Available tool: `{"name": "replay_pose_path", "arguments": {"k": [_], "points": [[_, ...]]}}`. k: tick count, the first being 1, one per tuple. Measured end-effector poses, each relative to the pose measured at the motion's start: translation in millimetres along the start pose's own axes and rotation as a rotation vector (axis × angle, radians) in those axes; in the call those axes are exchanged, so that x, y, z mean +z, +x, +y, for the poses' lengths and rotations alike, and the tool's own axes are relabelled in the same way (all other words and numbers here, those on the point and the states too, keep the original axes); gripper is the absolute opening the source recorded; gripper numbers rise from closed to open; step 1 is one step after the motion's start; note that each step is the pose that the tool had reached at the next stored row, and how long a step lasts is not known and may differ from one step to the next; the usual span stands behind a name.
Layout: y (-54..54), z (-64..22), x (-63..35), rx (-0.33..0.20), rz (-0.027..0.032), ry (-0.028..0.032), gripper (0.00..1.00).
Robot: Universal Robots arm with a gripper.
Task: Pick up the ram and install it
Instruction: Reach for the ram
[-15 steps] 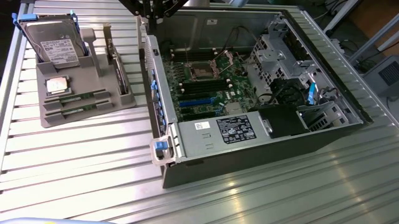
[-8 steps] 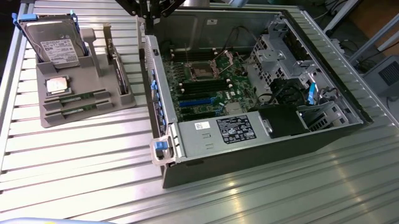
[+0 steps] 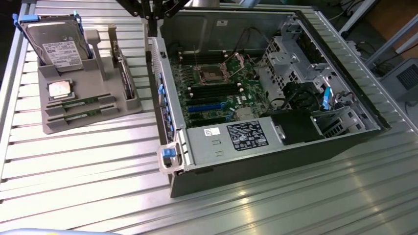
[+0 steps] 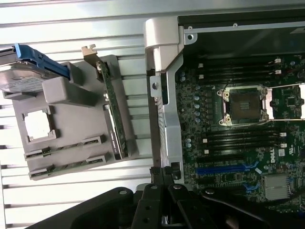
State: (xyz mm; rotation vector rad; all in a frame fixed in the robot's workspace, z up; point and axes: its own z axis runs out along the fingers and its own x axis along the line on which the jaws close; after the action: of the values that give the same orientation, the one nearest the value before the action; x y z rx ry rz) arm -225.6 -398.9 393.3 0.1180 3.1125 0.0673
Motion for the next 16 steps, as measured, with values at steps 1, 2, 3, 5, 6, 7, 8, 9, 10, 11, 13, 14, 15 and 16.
{"name": "replay_pose_path", "arguments": {"k": [1,2,3,5,6,7,8,9,10,11,13,14,15,16], "points": [[0.7,-0.1,0.0,0.0,0.0,0.0,0.11],[1.4,-0.1,0.0,0.0,0.0,-0.0001,0.11],[2.3,-0.2,-0.1,0.0,0.0,0.0001,0.11],[4.0,-0.3,-0.1,0.0,0.0,0.0,0.11],[4.9,-0.4,-0.1,0.0,0.0,0.0,0.11],[6.1,-0.5,-0.2,0.0,0.0,0.0001,0.11],[7.1,-0.5,-0.2,0.0,0.0,0.0001,0.11],[8.2,-0.6,-0.2,0.0,0.0,0.0001,0.11],[8.9,-0.7,-0.3,0.0,0.0,0.0001,0.11],[10.1,-0.8,-0.3,0.0,0.0,0.0001,0.11],[11.7,-0.9,-0.3,0.0,0.0,0.0001,0.11],[12.4,-0.9,-0.3,0.0,0.0,0.0001,0.11],[13.0,-1.0,-0.4,0.0,0.0,0.0002,0.11],[13.9,-1.1,-0.4,0.0,0.0,0.0001,0.11]]}}
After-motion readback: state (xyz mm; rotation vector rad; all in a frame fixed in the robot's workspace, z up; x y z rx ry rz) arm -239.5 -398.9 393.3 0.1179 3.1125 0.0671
